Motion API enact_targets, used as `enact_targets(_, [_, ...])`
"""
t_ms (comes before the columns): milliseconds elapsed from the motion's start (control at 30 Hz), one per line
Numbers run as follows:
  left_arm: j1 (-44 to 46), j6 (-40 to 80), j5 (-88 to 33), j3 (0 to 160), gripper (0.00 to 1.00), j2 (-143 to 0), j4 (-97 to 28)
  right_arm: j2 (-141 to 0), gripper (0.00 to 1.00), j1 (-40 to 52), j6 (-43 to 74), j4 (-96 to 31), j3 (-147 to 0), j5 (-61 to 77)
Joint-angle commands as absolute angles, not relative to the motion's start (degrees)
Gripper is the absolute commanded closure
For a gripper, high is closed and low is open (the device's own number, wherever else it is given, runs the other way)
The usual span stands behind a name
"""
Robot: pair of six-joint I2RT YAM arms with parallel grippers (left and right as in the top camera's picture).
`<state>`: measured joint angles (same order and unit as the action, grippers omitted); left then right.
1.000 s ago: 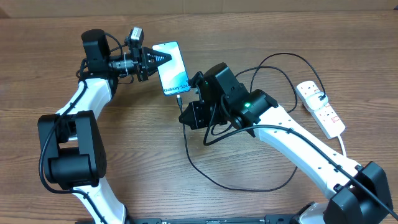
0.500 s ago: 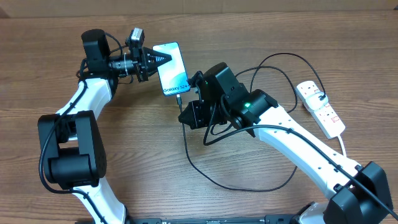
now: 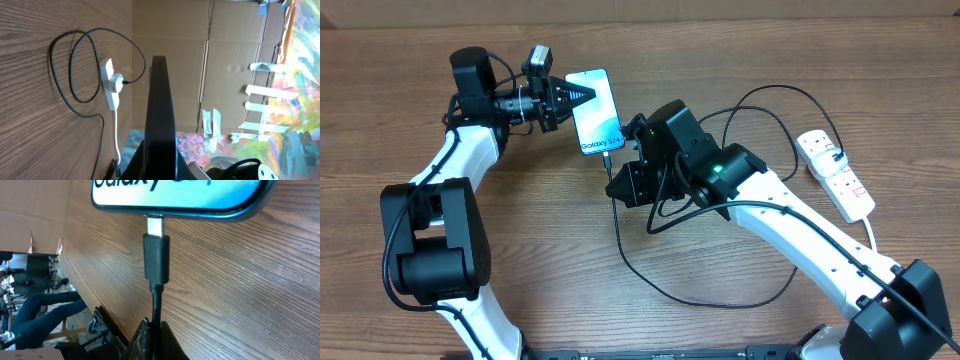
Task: Plug charger to phone and switch on socket
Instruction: 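Push the USB-C plug upward into the phone's charging port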
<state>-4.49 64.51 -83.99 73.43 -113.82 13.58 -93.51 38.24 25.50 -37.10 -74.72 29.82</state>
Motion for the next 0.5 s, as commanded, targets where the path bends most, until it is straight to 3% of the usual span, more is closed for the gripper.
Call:
enact_targets(0, [-4.1,63.0,-85.0,74.0,0.96,-113.7,14.0,-94.0,0.96,38.0,25.8,-36.5,-75.4,30.3])
enact_targets(467, [-4.1,62.8,-83.8,74.0,0.96,-113.7,14.0,-94.0,0.96,38.0,25.8,-36.5,-75.4,30.3])
